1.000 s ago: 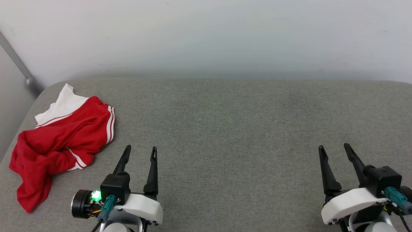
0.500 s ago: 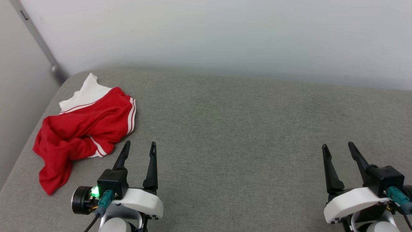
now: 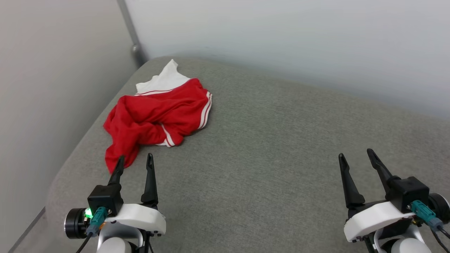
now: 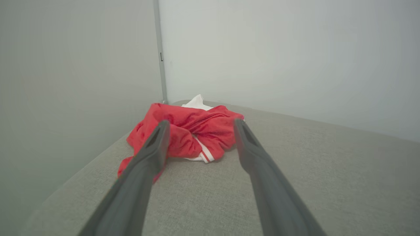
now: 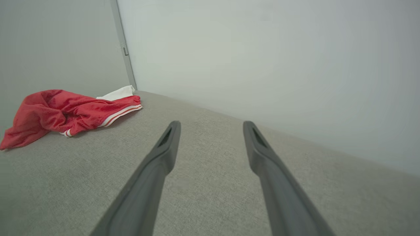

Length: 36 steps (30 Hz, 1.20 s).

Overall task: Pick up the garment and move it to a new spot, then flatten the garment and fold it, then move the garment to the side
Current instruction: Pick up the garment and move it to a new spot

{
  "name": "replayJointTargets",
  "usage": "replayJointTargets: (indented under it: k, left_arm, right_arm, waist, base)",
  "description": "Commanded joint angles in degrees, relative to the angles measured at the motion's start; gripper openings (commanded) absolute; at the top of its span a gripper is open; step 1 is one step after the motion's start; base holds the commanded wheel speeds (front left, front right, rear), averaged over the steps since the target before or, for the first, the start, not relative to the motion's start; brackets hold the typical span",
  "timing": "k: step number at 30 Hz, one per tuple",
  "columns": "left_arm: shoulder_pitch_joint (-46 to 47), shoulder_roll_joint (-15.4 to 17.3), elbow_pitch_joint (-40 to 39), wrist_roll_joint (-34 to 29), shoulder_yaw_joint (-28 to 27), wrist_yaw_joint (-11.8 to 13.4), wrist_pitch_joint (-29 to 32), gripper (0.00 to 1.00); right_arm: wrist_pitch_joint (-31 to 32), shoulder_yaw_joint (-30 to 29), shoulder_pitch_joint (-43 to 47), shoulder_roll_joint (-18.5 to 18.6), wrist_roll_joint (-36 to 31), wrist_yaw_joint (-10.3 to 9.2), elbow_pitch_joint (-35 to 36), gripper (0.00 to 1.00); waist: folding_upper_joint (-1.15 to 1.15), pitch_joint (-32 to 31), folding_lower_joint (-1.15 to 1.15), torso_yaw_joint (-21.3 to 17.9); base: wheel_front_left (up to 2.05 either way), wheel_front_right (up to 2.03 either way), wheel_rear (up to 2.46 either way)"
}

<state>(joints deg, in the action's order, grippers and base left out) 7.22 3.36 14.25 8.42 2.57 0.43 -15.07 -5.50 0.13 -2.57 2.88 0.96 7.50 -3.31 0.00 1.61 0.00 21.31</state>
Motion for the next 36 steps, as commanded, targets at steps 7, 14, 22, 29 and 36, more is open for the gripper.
replayJointTargets:
  k: [7, 14, 22, 29, 36]
  left_arm:
    - [-1.0, -0.2, -0.2, 0.3, -1.9, 0.0, -0.2, 1.00]
    - [-1.3, -0.3, -0.5, 0.3, -3.5, -0.3, -0.2, 1.00]
    - [3.7, 0.0, 0.2, 1.6, -4.7, -2.6, -0.2, 1.00]
    - [18.9, 5.2, 2.8, 2.3, -6.5, -4.3, 1.0, 1.00]
    - [34.9, 14.5, 8.0, 4.9, -7.6, -6.6, 10.4, 1.00]
  right_arm:
    - [0.3, 1.4, -1.3, 0.0, -0.2, -0.02, 1.1, 1.00]
    - [1.0, 1.7, -1.7, 0.0, -0.5, -0.02, 2.0, 1.00]
    - [2.4, 2.2, -3.3, 0.0, -1.4, -0.02, 3.2, 1.00]
    - [4.4, 3.4, -7.7, 0.0, -3.5, -0.02, 6.4, 1.00]
    - [4.3, 3.3, -12.1, 0.0, -4.8, -0.02, 8.1, 1.00]
  waist:
    - [0.00, 0.5, 0.00, 5.9]
    - [0.00, 1.0, 0.00, 7.2]
    - [0.00, 3.7, 0.00, 5.0]
    - [0.00, 11.8, 0.00, -0.5]
    - [0.00, 21.7, 0.00, -7.3]
  base:
    - [0.00, 0.00, 0.00]
    - [0.00, 0.00, 0.00]
    - [0.00, 0.00, 0.00]
    - [0.00, 0.00, 0.00]
    - [0.00, 0.00, 0.00]
